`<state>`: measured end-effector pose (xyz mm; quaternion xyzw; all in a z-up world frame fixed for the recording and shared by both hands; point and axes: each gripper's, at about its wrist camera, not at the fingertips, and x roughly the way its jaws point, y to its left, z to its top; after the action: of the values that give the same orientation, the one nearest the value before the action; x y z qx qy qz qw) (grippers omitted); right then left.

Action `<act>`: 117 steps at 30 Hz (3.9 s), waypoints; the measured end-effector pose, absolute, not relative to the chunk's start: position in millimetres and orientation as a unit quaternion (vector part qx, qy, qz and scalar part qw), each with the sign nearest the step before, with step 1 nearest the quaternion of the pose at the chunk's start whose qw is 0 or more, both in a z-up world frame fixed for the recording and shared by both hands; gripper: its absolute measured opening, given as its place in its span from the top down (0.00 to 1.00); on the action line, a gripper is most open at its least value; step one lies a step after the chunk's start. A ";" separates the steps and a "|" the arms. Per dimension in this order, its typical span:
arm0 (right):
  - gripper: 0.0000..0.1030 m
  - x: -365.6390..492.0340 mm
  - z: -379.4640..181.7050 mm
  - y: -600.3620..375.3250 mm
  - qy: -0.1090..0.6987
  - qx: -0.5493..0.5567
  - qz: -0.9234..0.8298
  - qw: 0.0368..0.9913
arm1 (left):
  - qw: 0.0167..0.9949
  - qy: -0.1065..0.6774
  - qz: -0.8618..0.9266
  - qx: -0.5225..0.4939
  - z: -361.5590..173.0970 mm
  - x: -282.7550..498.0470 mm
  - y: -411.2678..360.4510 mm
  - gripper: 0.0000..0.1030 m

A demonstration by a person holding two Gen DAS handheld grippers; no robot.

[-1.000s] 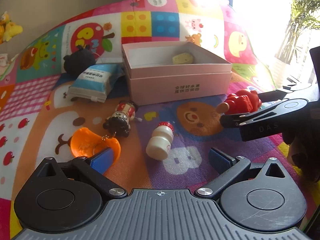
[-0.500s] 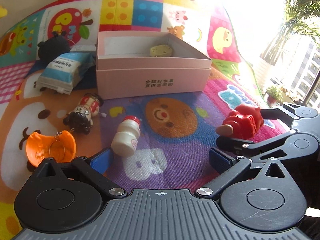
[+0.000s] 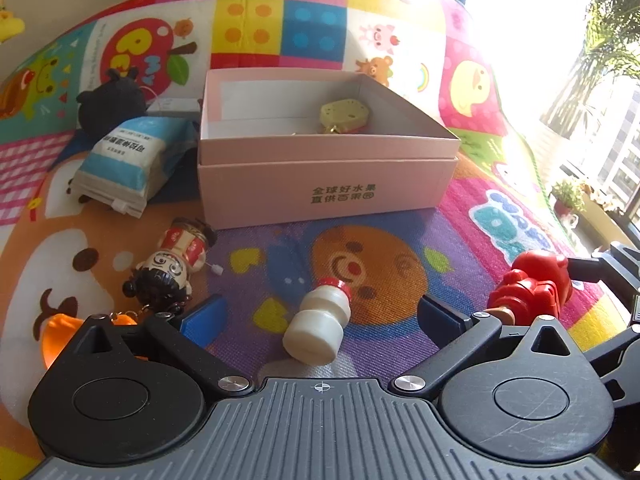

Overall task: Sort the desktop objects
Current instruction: 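Hold the red figure in the right tool above the mat, then grasp the white yogurt bottle toy with the left tool, then drop the yogurt bottle into the pink box with the left tool while the right tool lowers the red figure, then set the red hooded doll down on the mat with the right tool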

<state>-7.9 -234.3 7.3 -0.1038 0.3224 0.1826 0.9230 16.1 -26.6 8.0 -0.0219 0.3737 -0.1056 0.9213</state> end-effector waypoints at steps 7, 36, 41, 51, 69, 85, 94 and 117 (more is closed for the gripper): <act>0.02 -3.9 5.9 -234.4 0.332 -0.100 0.181 0.920 | 0.928 0.360 -0.068 0.067 10.1 -4.6 -22.3 0.00; 0.00 -4.1 6.0 -231.6 0.332 -0.116 0.163 0.922 | 0.932 0.346 -0.086 0.066 4.4 15.6 -55.6 0.39; 0.00 -5.1 6.7 -232.4 0.331 -0.117 0.155 0.923 | 0.932 0.342 -0.095 0.074 7.5 6.2 -54.1 0.53; 0.03 -6.3 22.5 -236.7 0.349 -0.107 0.177 0.914 | 0.934 0.334 -0.112 0.064 20.5 -32.8 -38.5 0.53; 0.22 51.4 119.0 -257.7 0.290 -0.089 0.219 0.927 | 0.963 0.249 -0.086 0.051 73.9 66.1 -28.0 0.53; 0.16 -31.3 47.8 -241.0 0.368 -0.116 0.420 0.821 | 0.953 0.297 -0.042 0.042 58.2 160.9 -24.2 0.39; 0.16 -24.2 52.5 -260.5 0.366 -0.088 0.398 0.837 | 0.962 0.262 -0.068 0.037 77.2 111.6 -22.3 0.15; 0.04 -20.6 66.6 -278.7 0.315 -0.098 0.337 0.882 | 0.964 0.238 -0.114 0.033 94.9 -2.5 -27.8 0.02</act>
<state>-20.6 -278.7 66.6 -0.0985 0.3153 0.3374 0.8815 -2.5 -27.8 94.9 0.0328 0.2376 -0.1144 0.9640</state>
